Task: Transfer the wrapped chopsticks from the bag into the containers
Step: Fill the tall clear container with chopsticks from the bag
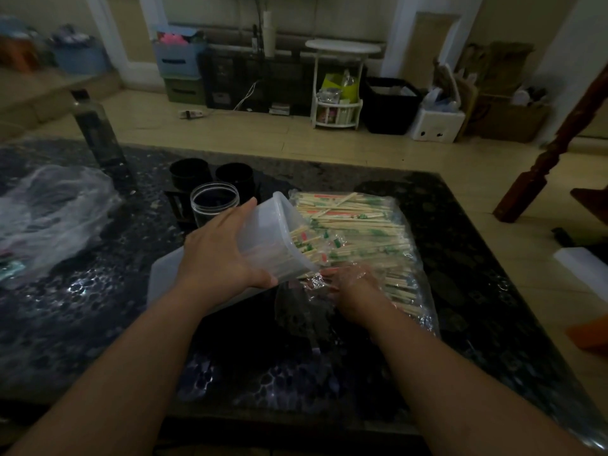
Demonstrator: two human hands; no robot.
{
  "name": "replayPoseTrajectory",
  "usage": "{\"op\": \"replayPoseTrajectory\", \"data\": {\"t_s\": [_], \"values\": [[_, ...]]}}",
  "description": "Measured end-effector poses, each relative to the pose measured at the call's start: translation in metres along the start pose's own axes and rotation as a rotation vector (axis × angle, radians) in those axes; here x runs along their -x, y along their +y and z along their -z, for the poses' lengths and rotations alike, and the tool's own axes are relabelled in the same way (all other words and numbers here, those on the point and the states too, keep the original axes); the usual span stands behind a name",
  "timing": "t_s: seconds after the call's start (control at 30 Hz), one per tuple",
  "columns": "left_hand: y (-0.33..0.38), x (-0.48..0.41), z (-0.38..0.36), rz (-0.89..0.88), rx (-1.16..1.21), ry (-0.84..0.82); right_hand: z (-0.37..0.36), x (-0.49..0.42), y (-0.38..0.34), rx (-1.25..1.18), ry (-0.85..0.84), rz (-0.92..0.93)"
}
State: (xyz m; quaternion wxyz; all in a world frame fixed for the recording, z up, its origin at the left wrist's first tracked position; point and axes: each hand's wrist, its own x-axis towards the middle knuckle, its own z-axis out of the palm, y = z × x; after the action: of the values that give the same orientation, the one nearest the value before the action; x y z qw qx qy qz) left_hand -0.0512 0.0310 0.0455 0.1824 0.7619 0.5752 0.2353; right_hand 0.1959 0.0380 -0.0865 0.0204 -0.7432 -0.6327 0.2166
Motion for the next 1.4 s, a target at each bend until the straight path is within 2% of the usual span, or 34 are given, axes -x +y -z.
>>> {"op": "replayPoseTrajectory", "data": {"t_s": [0.07,0.13,0.3,0.4,0.77,0.9,1.03,1.2,1.4], "values": [[0.0,0.0,0.0,-0.002,0.005,0.008,-0.002,0.0,0.002,-0.022,0.042,-0.013],[0.0,0.0,0.001,-0.007,-0.002,0.009,0.0,0.01,0.0,-0.148,0.101,-0.037],[-0.001,0.0,0.001,-0.003,-0.011,0.004,-0.012,-0.004,0.013,-0.237,0.12,-0.019],[-0.002,0.001,0.0,-0.009,0.001,0.003,-0.005,-0.001,0.005,-0.088,0.043,-0.03],[0.002,0.002,0.002,-0.016,-0.001,0.014,0.008,0.035,-0.01,0.269,0.154,0.081],[0.0,0.001,0.002,-0.023,-0.006,0.003,0.016,0.056,-0.014,0.252,0.228,0.07],[0.001,0.001,0.002,-0.025,-0.047,-0.022,0.023,0.077,-0.023,0.27,0.154,0.102],[0.006,0.005,0.003,-0.054,-0.086,-0.021,0.033,0.104,-0.032,0.227,0.105,0.036],[0.006,0.008,0.005,-0.046,-0.102,-0.022,0.071,0.134,-0.043,0.278,0.009,0.138]]}}
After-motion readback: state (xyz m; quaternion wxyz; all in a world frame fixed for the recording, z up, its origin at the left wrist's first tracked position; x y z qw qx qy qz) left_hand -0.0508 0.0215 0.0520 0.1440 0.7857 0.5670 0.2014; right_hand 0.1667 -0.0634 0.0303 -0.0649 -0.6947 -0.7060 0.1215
